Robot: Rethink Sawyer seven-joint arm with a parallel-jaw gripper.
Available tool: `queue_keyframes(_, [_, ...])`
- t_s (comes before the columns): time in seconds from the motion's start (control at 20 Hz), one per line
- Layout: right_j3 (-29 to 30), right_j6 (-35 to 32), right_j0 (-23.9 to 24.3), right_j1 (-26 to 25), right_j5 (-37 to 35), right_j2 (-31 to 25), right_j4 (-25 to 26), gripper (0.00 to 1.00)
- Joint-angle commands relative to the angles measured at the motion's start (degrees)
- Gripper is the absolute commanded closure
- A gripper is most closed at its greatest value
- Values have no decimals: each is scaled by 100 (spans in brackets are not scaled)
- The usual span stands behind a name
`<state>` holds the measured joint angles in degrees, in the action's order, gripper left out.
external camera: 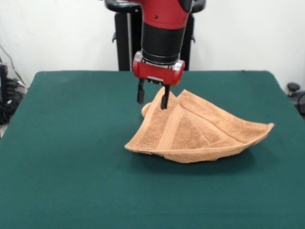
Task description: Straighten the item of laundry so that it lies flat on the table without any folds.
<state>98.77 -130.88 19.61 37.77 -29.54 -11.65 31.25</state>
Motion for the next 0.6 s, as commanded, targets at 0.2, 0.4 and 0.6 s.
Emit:
queue_keyframes(0.2, [437, 8, -270, -406, 374, -253, 168, 0])
queue_keyframes(0.4, [441, -20, -283, -432, 415, -224, 163, 0])
queue_keyframes(0.6, [466, -11, -272, -417, 398, -227, 142, 0])
